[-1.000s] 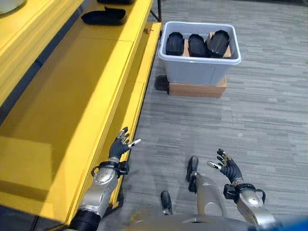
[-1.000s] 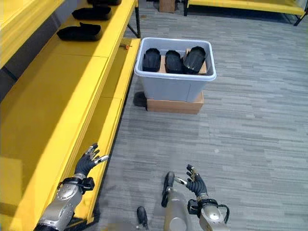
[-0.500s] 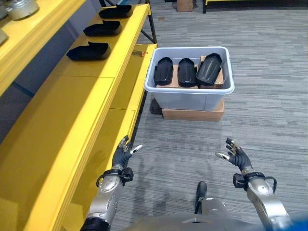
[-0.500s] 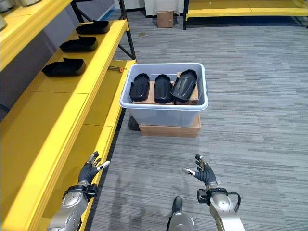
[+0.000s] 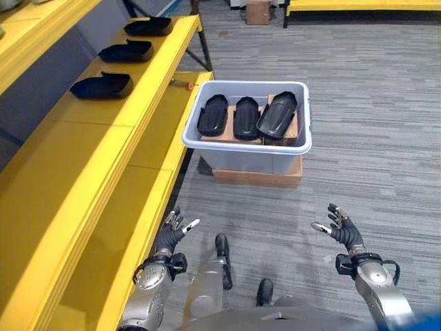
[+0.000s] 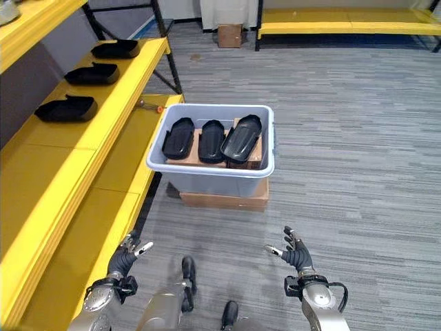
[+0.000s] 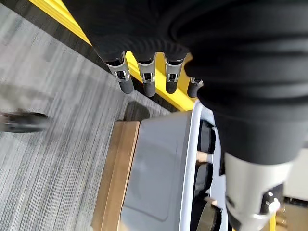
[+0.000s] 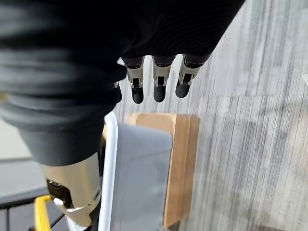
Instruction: Move parts from the plastic box to the shelf.
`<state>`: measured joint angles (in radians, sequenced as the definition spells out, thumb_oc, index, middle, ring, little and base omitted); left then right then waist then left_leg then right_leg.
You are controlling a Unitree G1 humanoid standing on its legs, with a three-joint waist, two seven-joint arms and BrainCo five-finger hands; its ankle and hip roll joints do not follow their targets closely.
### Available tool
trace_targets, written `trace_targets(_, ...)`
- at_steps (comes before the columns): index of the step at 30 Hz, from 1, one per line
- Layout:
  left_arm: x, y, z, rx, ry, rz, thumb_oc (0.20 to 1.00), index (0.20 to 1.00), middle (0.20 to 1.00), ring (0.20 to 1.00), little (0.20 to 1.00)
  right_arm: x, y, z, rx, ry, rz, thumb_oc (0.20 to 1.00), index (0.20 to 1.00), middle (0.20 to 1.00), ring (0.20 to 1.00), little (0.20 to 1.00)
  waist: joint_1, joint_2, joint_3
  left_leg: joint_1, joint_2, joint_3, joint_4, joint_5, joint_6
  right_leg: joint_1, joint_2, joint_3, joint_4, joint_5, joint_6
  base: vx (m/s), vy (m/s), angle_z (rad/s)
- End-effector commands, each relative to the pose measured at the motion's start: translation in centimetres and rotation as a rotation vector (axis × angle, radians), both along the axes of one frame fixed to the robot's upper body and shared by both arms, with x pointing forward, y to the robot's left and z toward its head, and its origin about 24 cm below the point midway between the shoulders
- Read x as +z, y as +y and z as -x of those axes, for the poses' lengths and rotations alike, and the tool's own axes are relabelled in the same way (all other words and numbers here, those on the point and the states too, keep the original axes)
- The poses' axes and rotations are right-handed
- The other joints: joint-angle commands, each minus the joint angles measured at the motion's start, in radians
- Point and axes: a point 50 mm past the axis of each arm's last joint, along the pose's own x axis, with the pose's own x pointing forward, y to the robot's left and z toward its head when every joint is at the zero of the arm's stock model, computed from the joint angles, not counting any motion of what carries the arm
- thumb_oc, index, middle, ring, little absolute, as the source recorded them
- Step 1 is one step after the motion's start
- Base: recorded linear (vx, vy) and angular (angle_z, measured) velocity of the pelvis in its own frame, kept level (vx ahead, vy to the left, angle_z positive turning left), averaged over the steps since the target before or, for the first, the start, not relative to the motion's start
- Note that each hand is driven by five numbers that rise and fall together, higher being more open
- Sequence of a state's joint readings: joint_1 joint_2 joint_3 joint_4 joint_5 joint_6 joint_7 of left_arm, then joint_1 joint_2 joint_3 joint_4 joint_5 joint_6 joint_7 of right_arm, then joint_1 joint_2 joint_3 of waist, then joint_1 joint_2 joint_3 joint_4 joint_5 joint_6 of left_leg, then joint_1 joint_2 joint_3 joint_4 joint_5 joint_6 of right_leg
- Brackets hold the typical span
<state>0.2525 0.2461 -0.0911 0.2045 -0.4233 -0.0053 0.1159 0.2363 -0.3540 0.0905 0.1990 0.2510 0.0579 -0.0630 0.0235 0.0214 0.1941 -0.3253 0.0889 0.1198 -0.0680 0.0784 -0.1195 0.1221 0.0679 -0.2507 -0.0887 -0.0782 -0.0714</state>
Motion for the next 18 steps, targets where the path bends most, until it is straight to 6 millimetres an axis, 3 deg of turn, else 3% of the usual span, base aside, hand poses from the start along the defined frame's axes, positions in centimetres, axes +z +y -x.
trace_targets(1, 2.2, 0.5, -1.8, 0.023, -0.136, -0.006, 1.000, 1.000, 1.000, 1.000, 1.000, 1.5, -0.7, 0.4, 0.009, -0.077, 0.023, 1.000, 1.000, 1.000, 1.000, 1.000, 0.009, 0.025, -0.016, 0.134, 0.055, 0.014, -0.018, 0.192, -0.032, 0.023, -0.105, -0.002, 0.012, 0.006, 0.150, 0.27, 0.112, -0.87)
trace_targets(5, 2.2, 0.8, -1.6, 0.020, -0.133, -0.014, 1.000, 1.000, 1.000, 1.000, 1.000, 1.0, -0.3, 0.8, 0.005, -0.055, -0.002, 1.000, 1.000, 1.000, 1.000, 1.000, 0.007, 0.007, -0.041, 0.177, 0.040, 0.036, 0.002, 0.153, -0.002, 0.065, -0.138, 0.010, 0.019, -0.011, 0.160, 0.35, 0.186, -0.59)
trace_targets(6, 2.3, 1.2, -1.5, 0.023, -0.132, -0.026, 1.000, 1.000, 1.000, 1.000, 1.000, 1.0, 0.2, 0.5, 0.005, -0.063, -0.025, 1.000, 1.000, 1.000, 1.000, 1.000, 0.008, -0.008, -0.053, 0.182, 0.019, 0.055, 0.027, 0.105, 0.028, 0.064, -0.175, 0.015, 0.035, -0.010, 0.178, 0.24, 0.187, -0.32)
trace_targets(18, 3.1, 2.3, -1.8, 0.019, -0.145, -0.076, 1.000, 1.000, 1.000, 1.000, 1.000, 1.0, 1.1, -0.4, 0.049, -0.062, -0.026, 1.000, 1.000, 1.000, 1.000, 1.000, 0.020, -0.040, -0.090, 0.193, -0.052, 0.087, 0.074, -0.010, 0.086, 0.035, -0.261, 0.006, 0.101, 0.038, 0.240, 0.14, 0.110, 0.00)
